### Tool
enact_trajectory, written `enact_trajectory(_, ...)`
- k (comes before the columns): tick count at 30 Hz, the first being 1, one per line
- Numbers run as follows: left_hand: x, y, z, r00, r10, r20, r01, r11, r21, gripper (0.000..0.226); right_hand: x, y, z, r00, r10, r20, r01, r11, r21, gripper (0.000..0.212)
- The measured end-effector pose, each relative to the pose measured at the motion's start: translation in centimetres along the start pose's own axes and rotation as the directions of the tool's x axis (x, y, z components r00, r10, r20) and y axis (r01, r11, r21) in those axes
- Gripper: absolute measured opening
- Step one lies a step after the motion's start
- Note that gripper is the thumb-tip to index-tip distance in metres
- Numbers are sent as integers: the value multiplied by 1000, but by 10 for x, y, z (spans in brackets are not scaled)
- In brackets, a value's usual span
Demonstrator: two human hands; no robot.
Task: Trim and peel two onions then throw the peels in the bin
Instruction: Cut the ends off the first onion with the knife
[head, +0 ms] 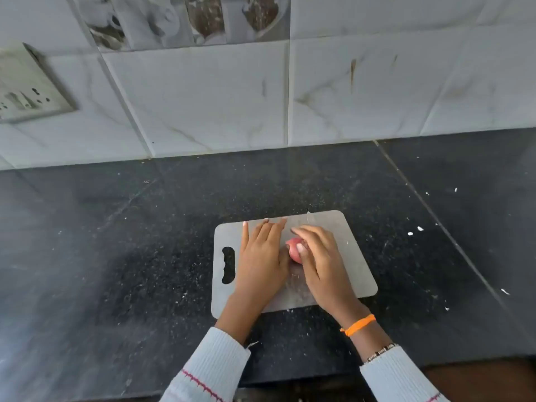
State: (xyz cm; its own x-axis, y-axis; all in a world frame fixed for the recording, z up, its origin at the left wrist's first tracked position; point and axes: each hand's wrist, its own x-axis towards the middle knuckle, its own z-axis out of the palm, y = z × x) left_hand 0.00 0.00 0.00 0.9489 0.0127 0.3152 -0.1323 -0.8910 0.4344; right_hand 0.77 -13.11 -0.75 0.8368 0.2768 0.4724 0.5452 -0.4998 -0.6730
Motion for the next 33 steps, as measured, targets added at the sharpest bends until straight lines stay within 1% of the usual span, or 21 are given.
enact_trajectory(2,-1,1,6,1000,-20,-3,20,999,26,57,-2,6,-2,1000,13,-1,-13,999,-45,30)
enact_trajectory(3,-2,0,11,999,-35,-1,35,999,37,49,-5,11,-2,999,37,3,-36,997,-66,25)
enact_trajectory(5,-4,0,18,998,-62,3,62,997,38,33,-10,23,-2,991,131,40,-126,987,-102,19)
enact_trajectory(6,-6,0,22,997,-71,-2,71,997,39,31,-12,29,-3,984,172,45,-165,977,-134,17)
enact_trajectory(10,-7,3,26,995,-96,-4,96,990,105,33,-17,50,-10,952,306,27,-295,935,-197,13)
enact_trajectory(14,-5,7,32,993,-115,4,112,980,165,39,-19,60,-13,906,417,65,-397,894,-207,16)
enact_trajectory(20,-2,11,39,994,-114,2,112,983,147,46,-15,60,-16,857,512,52,-487,839,-243,25)
enact_trajectory(24,2,12,45,998,-57,8,55,990,127,45,-11,58,-15,848,530,26,-498,812,-304,28)
enact_trajectory(26,3,12,49,999,-37,30,34,995,97,43,-10,55,-14,851,526,12,-494,807,-323,26)
enact_trajectory(28,5,14,52,999,-33,35,32,999,20,41,-9,52,-13,849,528,0,-496,798,-342,24)
enact_trajectory(31,7,19,54,994,-56,98,71,986,-150,40,-9,48,-13,848,529,-16,-500,790,-355,23)
enact_trajectory(33,8,23,55,986,-80,145,111,969,-221,38,-9,47,-12,851,525,-12,-495,794,-353,23)
